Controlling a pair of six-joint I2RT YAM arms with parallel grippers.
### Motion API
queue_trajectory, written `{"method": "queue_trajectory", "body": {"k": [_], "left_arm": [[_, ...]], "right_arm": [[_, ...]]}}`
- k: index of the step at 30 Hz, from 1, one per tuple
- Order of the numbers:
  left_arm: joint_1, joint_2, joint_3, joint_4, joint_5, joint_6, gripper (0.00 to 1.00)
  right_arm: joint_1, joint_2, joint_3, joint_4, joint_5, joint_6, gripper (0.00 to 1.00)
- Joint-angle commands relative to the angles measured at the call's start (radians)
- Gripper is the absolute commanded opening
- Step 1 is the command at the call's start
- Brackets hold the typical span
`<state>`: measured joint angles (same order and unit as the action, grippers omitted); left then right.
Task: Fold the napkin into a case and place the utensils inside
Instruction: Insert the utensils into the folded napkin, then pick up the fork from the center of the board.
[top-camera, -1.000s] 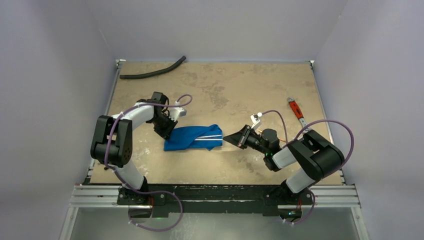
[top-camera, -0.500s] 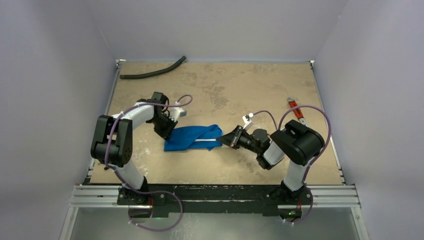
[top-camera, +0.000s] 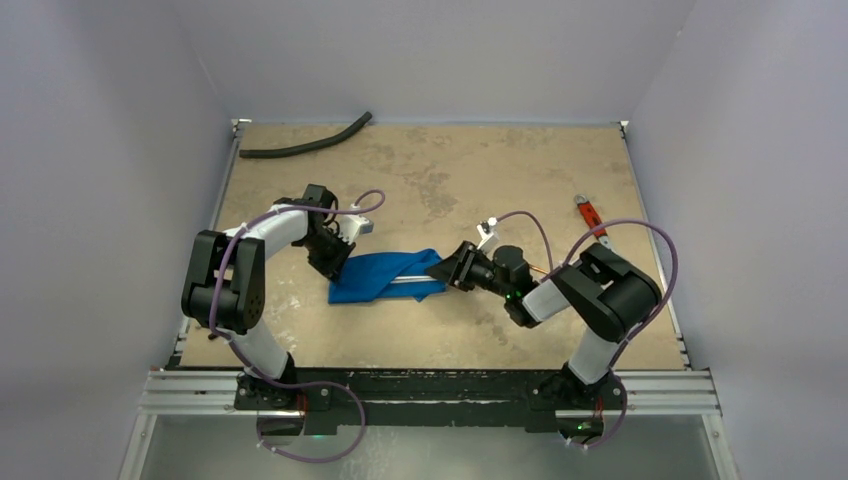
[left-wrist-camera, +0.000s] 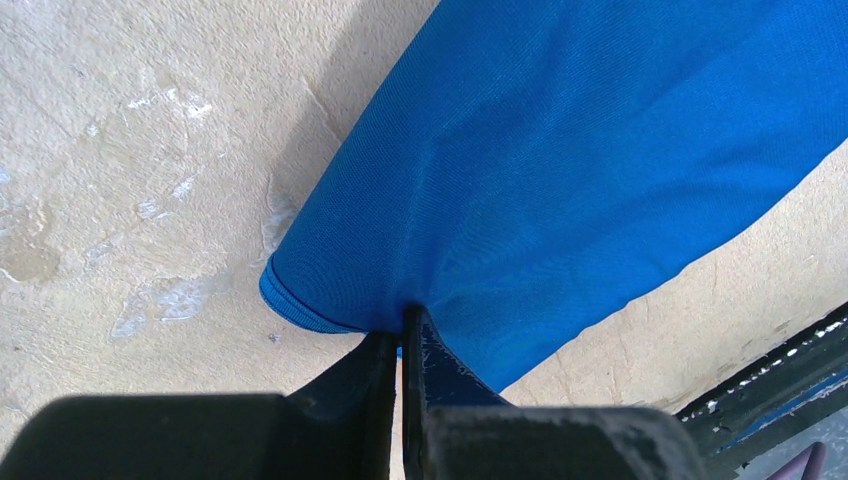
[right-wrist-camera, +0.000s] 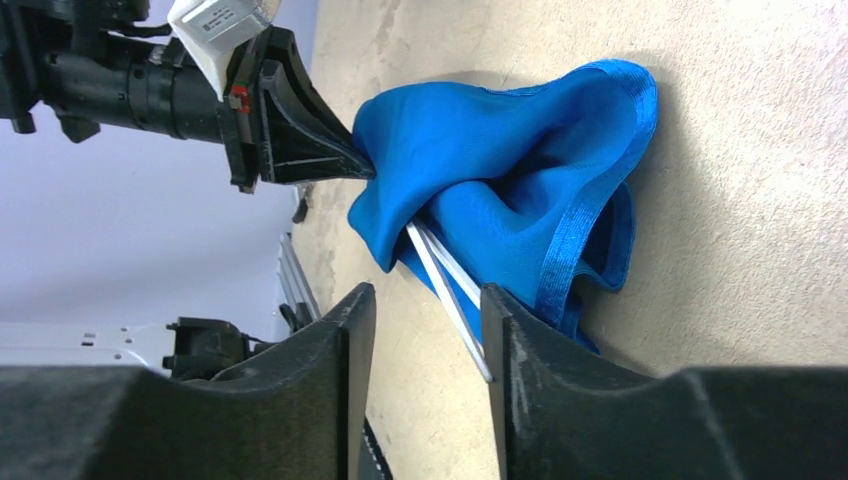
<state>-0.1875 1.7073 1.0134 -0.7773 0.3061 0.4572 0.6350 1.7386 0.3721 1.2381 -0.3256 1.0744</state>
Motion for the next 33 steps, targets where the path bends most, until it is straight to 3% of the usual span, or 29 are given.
{"method": "queue_trajectory", "body": {"k": [1, 5, 12, 20, 24, 27, 31, 33], "left_arm": [[-0.001, -0.003, 0.025, -0.015, 0.022, 0.023, 0.02], [-0.002, -0.006, 0.024, -0.016, 0.023, 0.025, 0.02], [0.002, -0.005, 0.018, -0.013, 0.027, 0.028, 0.0], [0.005, -0.007, 0.021, -0.017, 0.033, 0.029, 0.0], [0.005, -0.004, 0.025, -0.022, 0.03, 0.027, 0.0], [0.006, -0.005, 0.056, -0.05, 0.028, 0.018, 0.11], [0.011, -0.041, 0.125, -0.112, 0.023, 0.009, 0.38], [0.012, -0.065, 0.16, -0.14, 0.025, 0.009, 0.44]], "right_arm": [[0.006, -0.074, 0.044, -0.148, 0.033, -0.062, 0.51], [0.006, -0.187, 0.127, -0.435, 0.057, -0.162, 0.61], [0.005, -0.344, 0.291, -0.913, 0.208, -0.335, 0.69], [0.005, -0.418, 0.321, -1.167, 0.383, -0.376, 0.69], [-0.006, -0.458, 0.386, -1.314, 0.557, -0.409, 0.71], [-0.057, -0.443, 0.453, -1.42, 0.65, -0.474, 0.76], [-0.234, -0.446, 0.481, -1.503, 0.578, -0.538, 0.77], [-0.28, -0.485, 0.465, -1.523, 0.54, -0.527, 0.78]]}}
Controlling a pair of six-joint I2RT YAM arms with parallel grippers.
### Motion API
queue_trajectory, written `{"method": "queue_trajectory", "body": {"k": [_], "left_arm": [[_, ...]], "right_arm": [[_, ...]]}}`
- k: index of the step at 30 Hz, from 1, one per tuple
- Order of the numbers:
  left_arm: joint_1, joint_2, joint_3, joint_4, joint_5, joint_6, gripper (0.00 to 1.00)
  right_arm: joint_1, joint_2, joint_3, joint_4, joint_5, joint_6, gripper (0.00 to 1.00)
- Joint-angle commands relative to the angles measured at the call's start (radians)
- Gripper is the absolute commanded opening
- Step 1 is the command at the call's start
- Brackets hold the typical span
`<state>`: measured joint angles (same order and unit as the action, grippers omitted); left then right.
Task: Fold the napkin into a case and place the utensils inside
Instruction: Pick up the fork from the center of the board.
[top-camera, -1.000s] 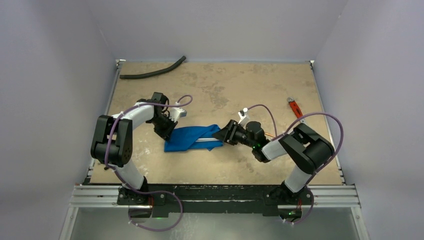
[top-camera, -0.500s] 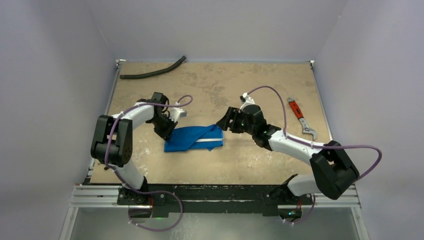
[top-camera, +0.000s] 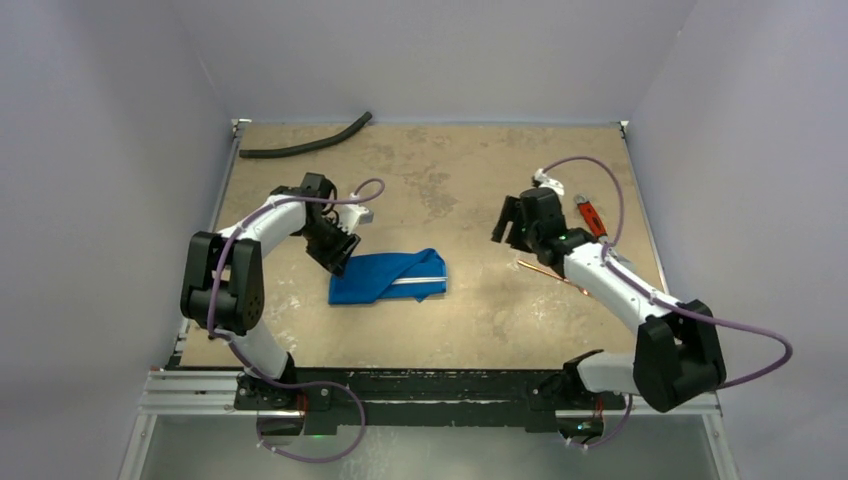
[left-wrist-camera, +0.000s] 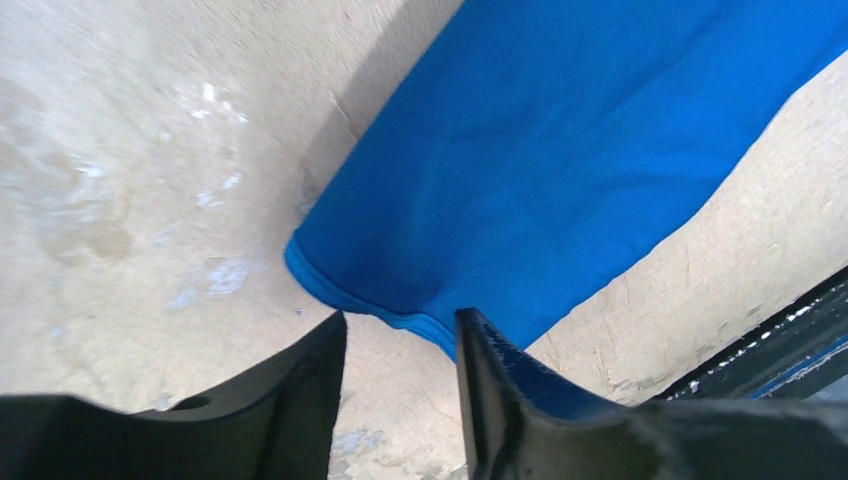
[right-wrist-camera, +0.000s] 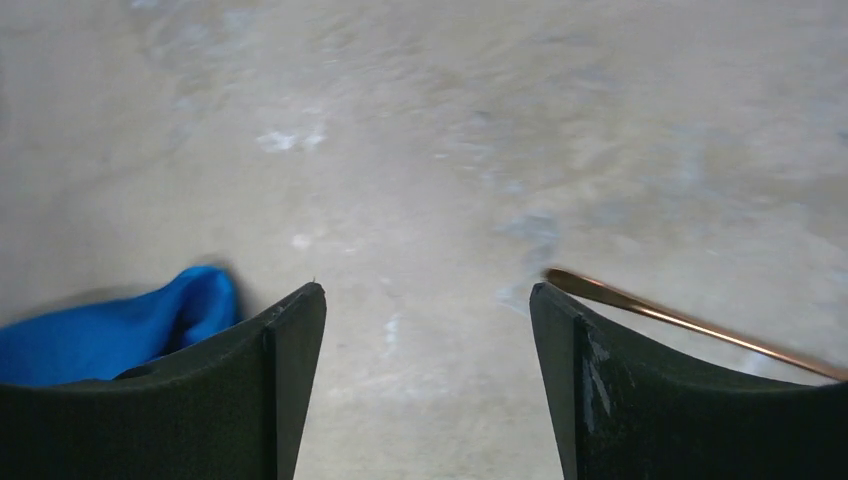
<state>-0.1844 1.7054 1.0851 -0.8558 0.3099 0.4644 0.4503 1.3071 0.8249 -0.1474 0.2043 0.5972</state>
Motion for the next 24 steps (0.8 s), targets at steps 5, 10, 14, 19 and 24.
{"method": "queue_trajectory", "body": {"k": [5, 10, 14, 19, 24], "left_arm": [[0.012, -0.098, 0.162, -0.129, 0.027, 0.004, 0.6], [0.022, -0.114, 0.194, -0.153, 0.036, 0.005, 0.62], [0.032, -0.108, 0.219, -0.158, 0.054, 0.009, 0.74], [0.034, -0.077, 0.272, -0.143, 0.071, -0.001, 0.82], [0.043, -0.059, 0.321, -0.143, 0.07, -0.002, 0.84]], "right_arm": [[-0.19, -0.164, -0.068, -0.238, 0.015, 0.141, 0.98], [-0.281, -0.122, -0.051, -0.381, 0.057, 0.259, 0.99], [-0.365, -0.117, -0.043, -0.399, 0.021, 0.326, 0.99], [-0.448, -0.022, -0.055, -0.374, 0.071, 0.355, 0.99], [-0.492, 0.088, -0.098, -0.311, 0.106, 0.379, 0.98]]}}
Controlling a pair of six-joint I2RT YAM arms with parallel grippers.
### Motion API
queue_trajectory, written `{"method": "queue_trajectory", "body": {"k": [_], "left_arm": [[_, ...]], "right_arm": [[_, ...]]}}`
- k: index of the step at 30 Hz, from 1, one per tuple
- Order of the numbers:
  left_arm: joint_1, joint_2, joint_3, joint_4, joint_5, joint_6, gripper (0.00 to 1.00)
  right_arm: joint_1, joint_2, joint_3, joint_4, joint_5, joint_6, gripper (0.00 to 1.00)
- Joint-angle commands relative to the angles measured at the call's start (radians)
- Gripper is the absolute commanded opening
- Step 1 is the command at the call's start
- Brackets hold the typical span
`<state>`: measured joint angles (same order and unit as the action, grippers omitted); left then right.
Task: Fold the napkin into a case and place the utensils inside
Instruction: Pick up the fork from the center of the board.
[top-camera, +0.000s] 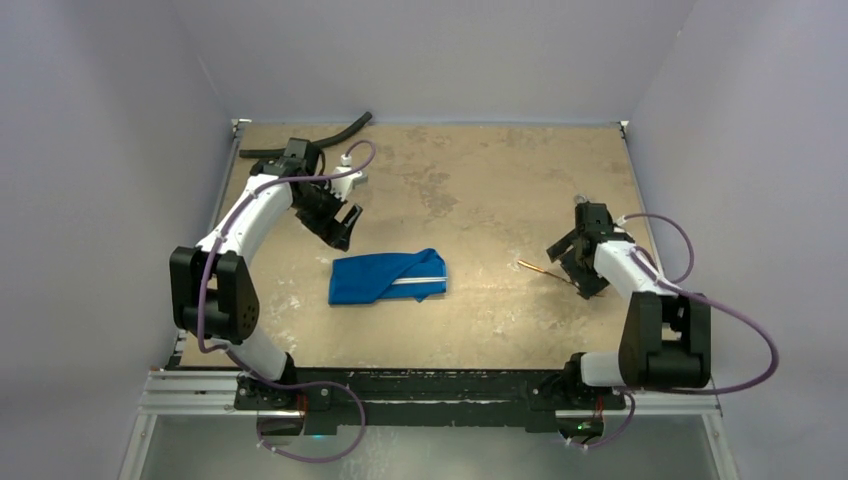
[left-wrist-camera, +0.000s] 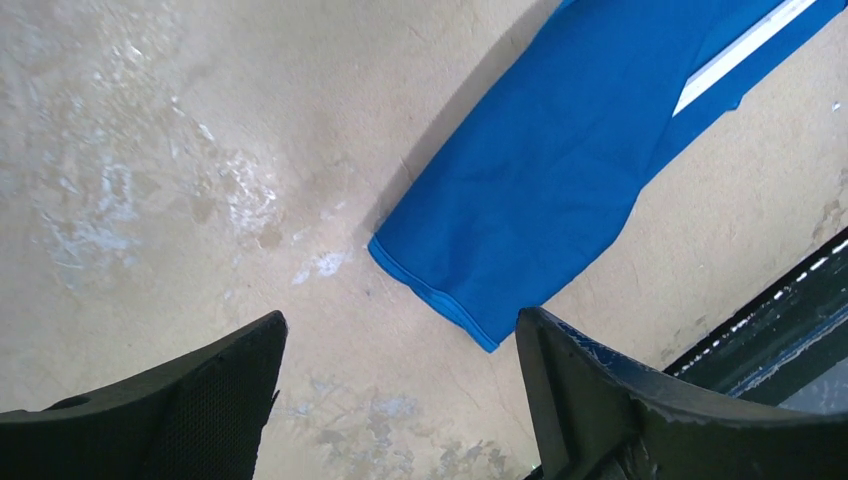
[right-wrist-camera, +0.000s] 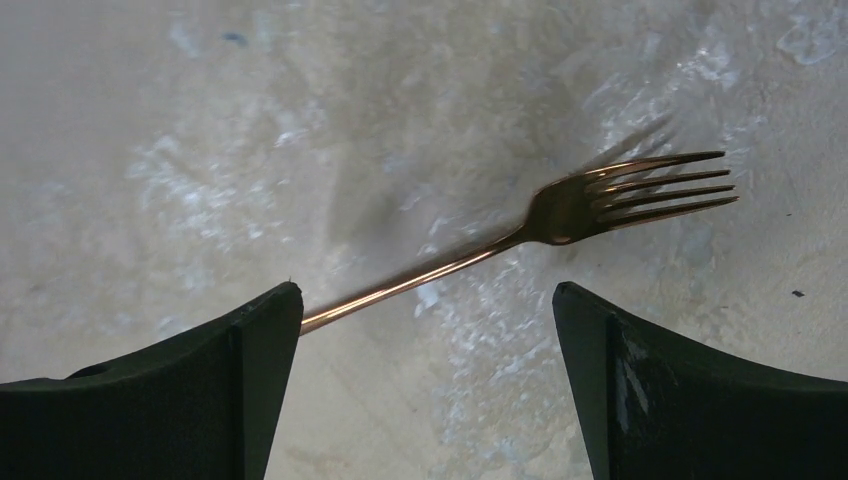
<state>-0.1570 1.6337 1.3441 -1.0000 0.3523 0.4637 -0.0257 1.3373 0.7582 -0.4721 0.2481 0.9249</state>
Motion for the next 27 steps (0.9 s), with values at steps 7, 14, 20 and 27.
{"method": "queue_trajectory", "body": {"k": [7, 14, 20, 27], "left_arm": [[0.038, 0.01, 0.081, 0.003, 0.043, -0.006, 0.84], [0.057, 0.017, 0.09, 0.007, 0.052, -0.012, 0.84], [0.061, 0.024, 0.105, 0.002, 0.054, -0.017, 0.84], [0.075, 0.02, 0.115, -0.004, 0.044, -0.018, 0.84]], "right_arm": [[-0.025, 0.105, -0.006, 0.07, 0.13, 0.093, 0.86], [-0.022, 0.195, 0.017, 0.159, 0.091, 0.054, 0.53], [0.092, 0.231, -0.012, 0.306, -0.02, 0.023, 0.4], [0.211, 0.405, 0.127, 0.33, -0.093, -0.077, 0.09]]}}
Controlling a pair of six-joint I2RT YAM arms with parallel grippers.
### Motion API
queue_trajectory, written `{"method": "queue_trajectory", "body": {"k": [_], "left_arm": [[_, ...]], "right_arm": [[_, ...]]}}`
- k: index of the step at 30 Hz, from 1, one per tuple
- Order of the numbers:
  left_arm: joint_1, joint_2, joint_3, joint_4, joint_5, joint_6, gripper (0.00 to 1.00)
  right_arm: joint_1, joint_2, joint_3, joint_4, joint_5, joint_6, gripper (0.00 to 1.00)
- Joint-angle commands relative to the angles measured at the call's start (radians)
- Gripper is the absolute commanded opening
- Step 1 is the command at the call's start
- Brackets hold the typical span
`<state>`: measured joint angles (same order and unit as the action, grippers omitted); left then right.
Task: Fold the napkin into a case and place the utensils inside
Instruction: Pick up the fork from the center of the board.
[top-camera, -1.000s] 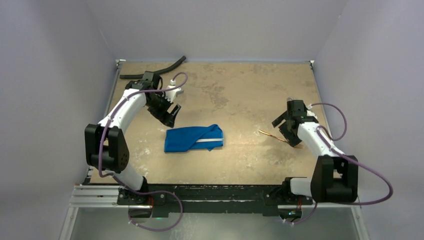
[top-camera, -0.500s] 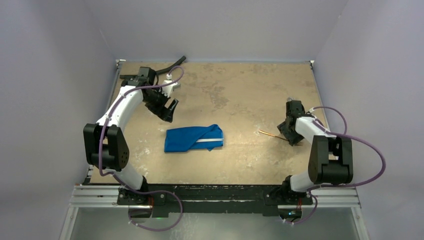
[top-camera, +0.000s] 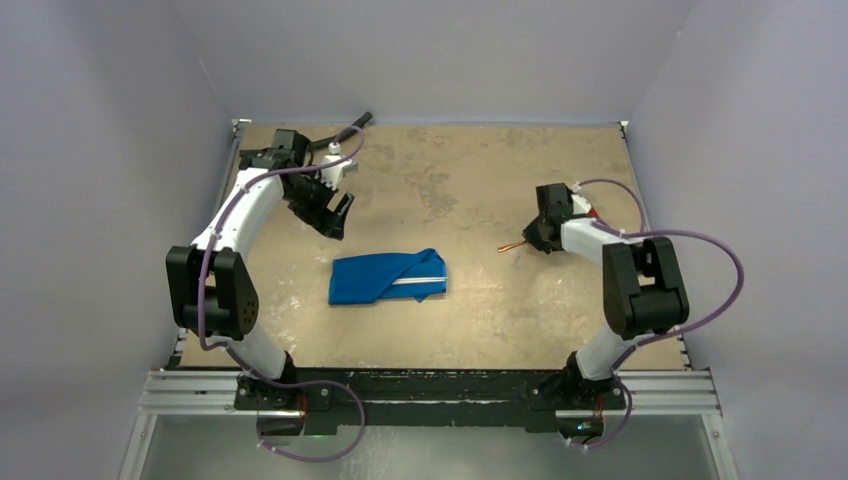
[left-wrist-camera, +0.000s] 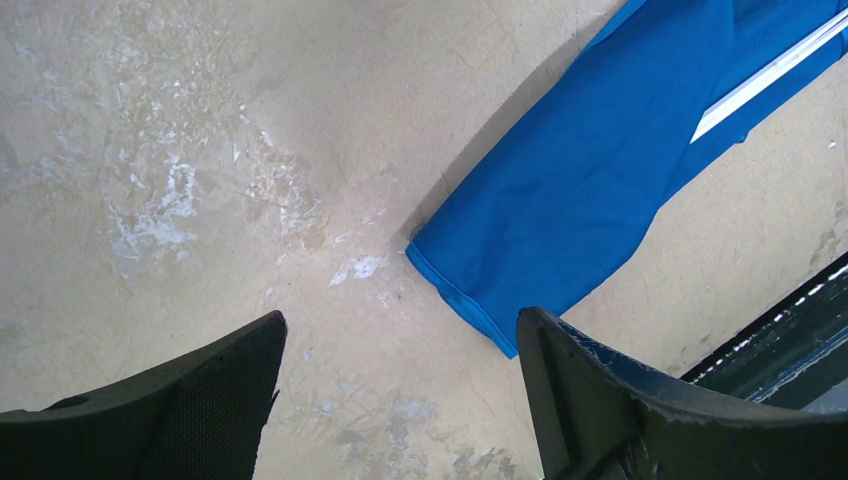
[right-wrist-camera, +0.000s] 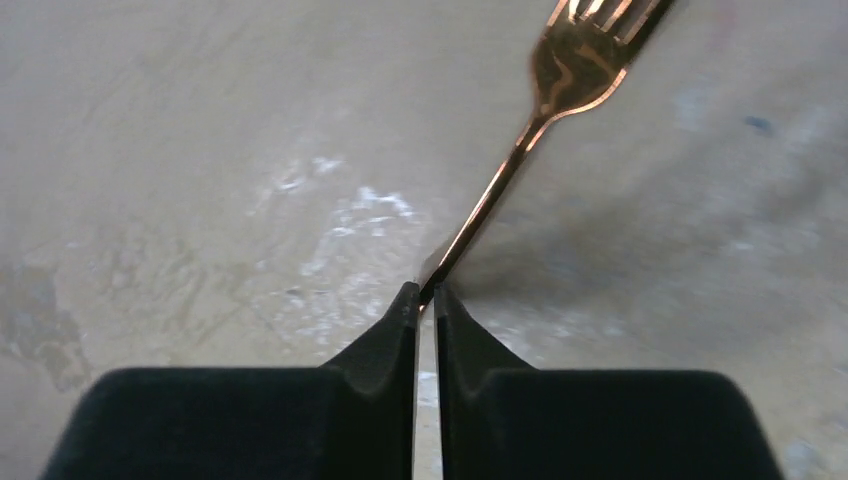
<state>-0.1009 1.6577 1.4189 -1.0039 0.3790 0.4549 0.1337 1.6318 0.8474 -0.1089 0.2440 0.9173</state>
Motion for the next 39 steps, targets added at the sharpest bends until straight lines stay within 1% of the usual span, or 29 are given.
{"method": "queue_trajectory", "body": {"k": [1, 2, 4, 7, 10, 11, 13, 14, 15, 17, 21, 27, 31, 32, 33, 35, 36, 39], "left_arm": [[0.02, -0.004, 0.04, -0.002, 0.017, -0.008, 0.83], [0.022, -0.004, 0.04, -0.003, 0.017, -0.008, 0.83], [0.025, -0.003, 0.038, -0.004, 0.017, -0.007, 0.83], [0.028, -0.001, 0.038, -0.004, 0.019, -0.011, 0.83], [0.029, 0.004, 0.04, -0.005, 0.024, -0.012, 0.83], [0.029, 0.006, 0.041, -0.007, 0.026, -0.011, 0.83], [0.029, 0.007, 0.041, -0.007, 0.027, -0.012, 0.83], [0.029, 0.007, 0.043, -0.008, 0.028, -0.011, 0.83], [0.029, 0.007, 0.043, -0.008, 0.028, -0.012, 0.83], [0.029, 0.008, 0.043, -0.01, 0.029, -0.012, 0.83], [0.029, 0.005, 0.042, -0.015, 0.033, -0.013, 0.83], [0.03, 0.003, 0.038, -0.015, 0.029, -0.011, 0.83], [0.031, 0.004, 0.042, -0.016, 0.031, -0.012, 0.83], [0.032, 0.004, 0.043, -0.016, 0.031, -0.012, 0.83], [0.031, 0.004, 0.043, -0.017, 0.031, -0.01, 0.83], [0.032, 0.005, 0.043, -0.02, 0.033, -0.011, 0.83], [0.032, 0.005, 0.043, -0.022, 0.035, -0.011, 0.83], [0.031, 0.006, 0.044, -0.032, 0.063, -0.021, 0.83]], "right_arm": [[0.068, 0.131, 0.058, -0.034, -0.096, -0.089, 0.04], [0.084, 0.15, 0.078, -0.031, -0.105, -0.109, 0.0], [0.117, 0.186, 0.115, -0.036, -0.124, -0.157, 0.0], [0.154, 0.197, 0.146, -0.042, -0.124, -0.211, 0.0], [0.158, 0.192, 0.177, -0.104, -0.069, -0.254, 0.0], [0.158, 0.187, 0.185, -0.123, -0.059, -0.264, 0.02], [0.156, 0.169, 0.207, -0.139, -0.017, -0.304, 0.24], [0.156, 0.166, 0.224, -0.146, 0.007, -0.321, 0.3], [0.156, 0.168, 0.255, -0.15, 0.025, -0.334, 0.34], [0.157, 0.184, 0.307, -0.158, 0.046, -0.355, 0.37], [0.155, 0.252, 0.398, -0.174, 0.071, -0.375, 0.38], [0.156, 0.339, 0.443, -0.172, 0.075, -0.37, 0.38], [0.155, 0.35, 0.431, -0.161, 0.079, -0.353, 0.35], [0.155, 0.35, 0.428, -0.156, 0.082, -0.354, 0.32], [0.155, 0.351, 0.427, -0.156, 0.086, -0.353, 0.26], [0.155, 0.344, 0.422, -0.152, 0.094, -0.351, 0.08], [0.155, 0.34, 0.419, -0.147, 0.097, -0.35, 0.0], [0.155, 0.308, 0.419, -0.136, 0.101, -0.347, 0.0]]}}
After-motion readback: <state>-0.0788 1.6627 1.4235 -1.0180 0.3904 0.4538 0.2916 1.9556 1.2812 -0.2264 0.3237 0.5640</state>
